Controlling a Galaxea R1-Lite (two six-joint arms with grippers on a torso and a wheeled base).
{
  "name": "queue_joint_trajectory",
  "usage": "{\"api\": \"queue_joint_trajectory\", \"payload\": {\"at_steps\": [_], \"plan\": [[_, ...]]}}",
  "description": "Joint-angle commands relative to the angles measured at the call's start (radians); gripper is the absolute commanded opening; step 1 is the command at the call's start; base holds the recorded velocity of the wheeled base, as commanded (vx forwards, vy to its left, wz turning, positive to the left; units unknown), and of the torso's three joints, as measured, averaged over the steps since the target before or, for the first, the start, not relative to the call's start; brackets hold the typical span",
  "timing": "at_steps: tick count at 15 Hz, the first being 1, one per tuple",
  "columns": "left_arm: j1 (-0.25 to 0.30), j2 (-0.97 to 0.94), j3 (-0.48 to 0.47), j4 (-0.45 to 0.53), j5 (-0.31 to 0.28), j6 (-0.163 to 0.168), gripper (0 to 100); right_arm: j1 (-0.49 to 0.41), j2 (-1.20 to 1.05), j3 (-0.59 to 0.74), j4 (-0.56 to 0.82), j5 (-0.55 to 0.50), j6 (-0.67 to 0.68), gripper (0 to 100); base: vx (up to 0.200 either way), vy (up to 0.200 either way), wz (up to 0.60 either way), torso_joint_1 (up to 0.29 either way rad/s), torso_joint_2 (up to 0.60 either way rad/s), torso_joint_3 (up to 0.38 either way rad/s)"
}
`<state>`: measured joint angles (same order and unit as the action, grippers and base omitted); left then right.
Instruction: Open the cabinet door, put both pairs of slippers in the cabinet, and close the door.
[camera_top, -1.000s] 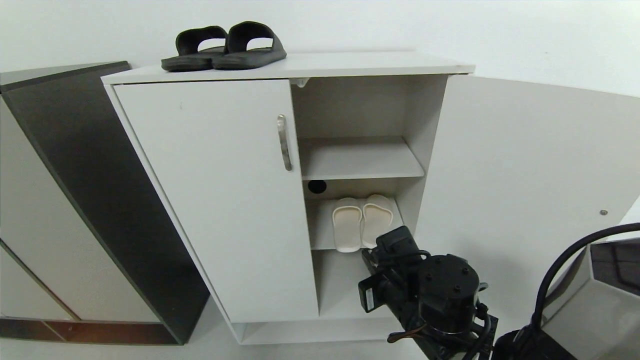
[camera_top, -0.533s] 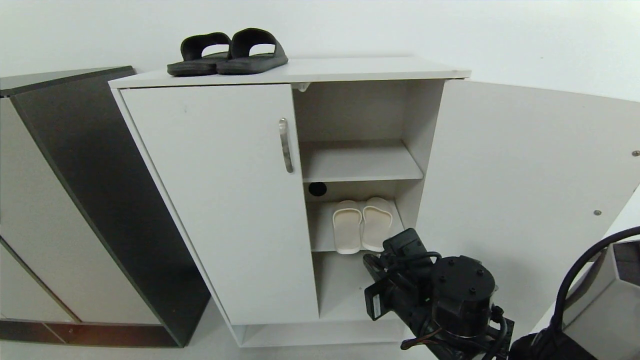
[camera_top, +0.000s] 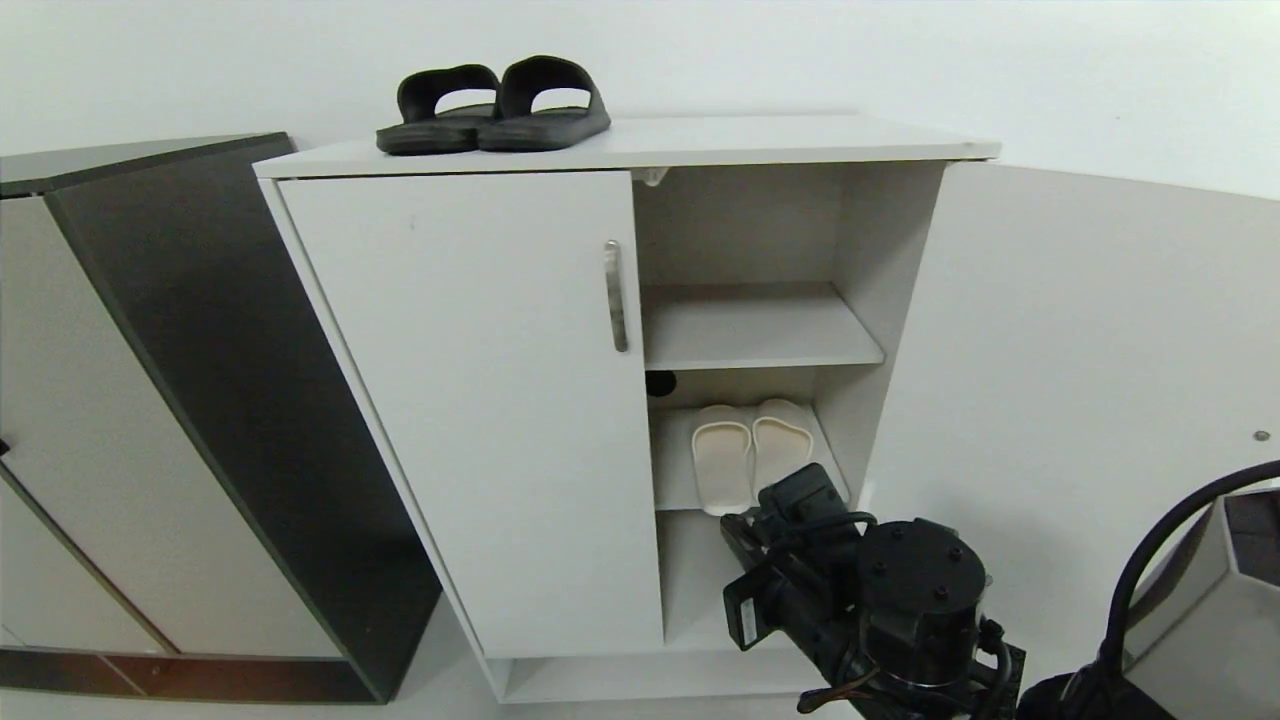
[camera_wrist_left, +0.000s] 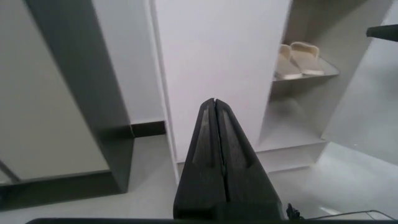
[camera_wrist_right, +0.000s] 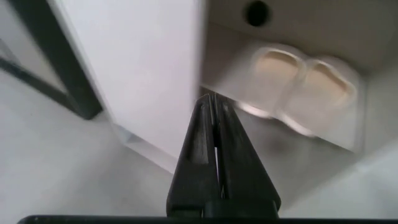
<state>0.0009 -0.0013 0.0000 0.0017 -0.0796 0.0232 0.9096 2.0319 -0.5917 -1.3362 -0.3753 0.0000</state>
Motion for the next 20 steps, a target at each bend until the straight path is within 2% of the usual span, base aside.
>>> {"api": "queue_joint_trajectory", "payload": {"at_steps": [1, 15, 20], "plan": [[0.001, 0.001, 0.000, 0.000, 0.000, 0.000, 0, -0.001, 0.005, 0.000, 0.000, -0.001, 0.000, 0, 0.000, 0.200, 0.00, 0.002, 0.00, 0.007], [0.001, 0.001, 0.000, 0.000, 0.000, -0.002, 0, -0.029, 0.010, 0.020, -0.008, 0.010, -0.003, 0, 0.000, 0.200, 0.00, 0.000, 0.00, 0.001], [0.001, 0.001, 0.000, 0.000, 0.000, 0.000, 0, -0.029, 0.010, 0.020, -0.008, 0.010, -0.003, 0, 0.000, 0.000, 0.00, 0.000, 0.00, 0.000]]}}
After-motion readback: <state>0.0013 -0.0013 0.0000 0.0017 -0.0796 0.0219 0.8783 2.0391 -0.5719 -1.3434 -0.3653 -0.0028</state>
